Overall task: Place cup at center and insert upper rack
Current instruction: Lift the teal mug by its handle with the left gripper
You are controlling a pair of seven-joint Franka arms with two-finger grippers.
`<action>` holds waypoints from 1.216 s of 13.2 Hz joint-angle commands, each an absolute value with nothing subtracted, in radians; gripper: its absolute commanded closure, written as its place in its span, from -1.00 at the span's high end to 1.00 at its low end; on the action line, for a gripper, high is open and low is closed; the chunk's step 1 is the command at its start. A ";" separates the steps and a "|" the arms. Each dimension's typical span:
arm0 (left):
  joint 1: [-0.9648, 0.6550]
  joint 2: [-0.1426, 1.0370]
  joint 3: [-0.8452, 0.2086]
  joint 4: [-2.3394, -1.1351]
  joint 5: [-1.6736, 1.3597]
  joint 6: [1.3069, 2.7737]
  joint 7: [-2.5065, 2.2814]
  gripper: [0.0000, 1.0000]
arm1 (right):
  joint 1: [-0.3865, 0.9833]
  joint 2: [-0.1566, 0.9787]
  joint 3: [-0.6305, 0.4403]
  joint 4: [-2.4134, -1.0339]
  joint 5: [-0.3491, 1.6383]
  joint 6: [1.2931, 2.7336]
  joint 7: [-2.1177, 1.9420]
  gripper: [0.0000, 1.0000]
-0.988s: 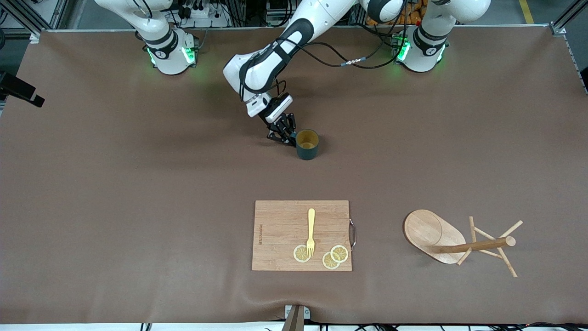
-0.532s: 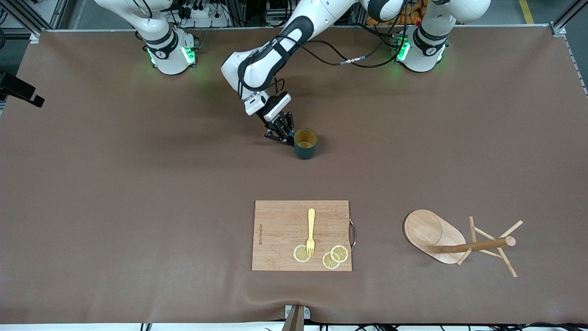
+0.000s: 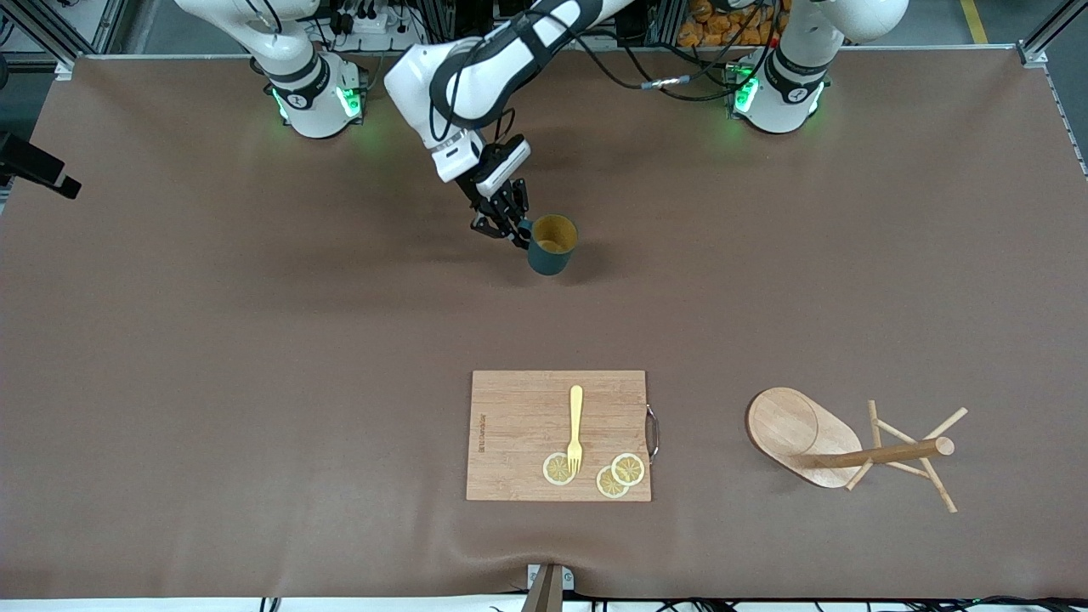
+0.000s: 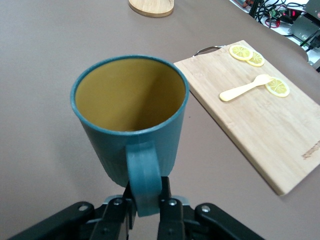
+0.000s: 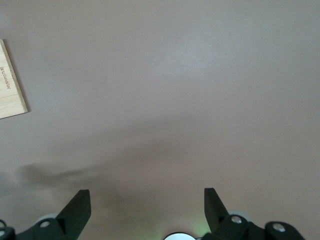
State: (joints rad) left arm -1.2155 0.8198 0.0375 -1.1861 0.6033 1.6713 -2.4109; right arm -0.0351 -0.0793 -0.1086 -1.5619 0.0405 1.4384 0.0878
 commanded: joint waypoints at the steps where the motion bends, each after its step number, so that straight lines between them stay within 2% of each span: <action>1: -1.187 0.669 0.040 -1.271 0.545 1.669 -2.364 -1.00 | -0.031 -0.077 -0.098 -1.549 0.034 1.434 0.098 1.00; 4: -1.146 0.488 0.038 -1.360 0.463 1.684 -2.292 -1.00 | 0.003 -0.074 -0.098 -1.549 -0.017 1.436 0.077 1.00; 8: -1.098 0.246 0.040 -1.560 0.397 1.799 -2.220 -1.00 | 0.009 -0.066 -0.098 -1.551 -0.028 1.434 -0.003 1.00; 13: -1.071 0.219 0.040 -1.589 0.353 1.893 -2.215 -1.00 | 0.006 -0.055 -0.101 -1.551 -0.015 1.436 -0.003 1.00; 16: -1.054 0.161 0.040 -1.692 0.350 2.041 -2.218 -1.00 | 0.006 -0.052 -0.101 -1.551 -0.015 1.436 -0.003 1.00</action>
State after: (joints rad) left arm -1.0695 0.2351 0.0408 -1.5948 0.3662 1.9485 -2.2212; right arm 0.0039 -0.0602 -0.1003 -1.5623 -0.0091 1.4389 0.0089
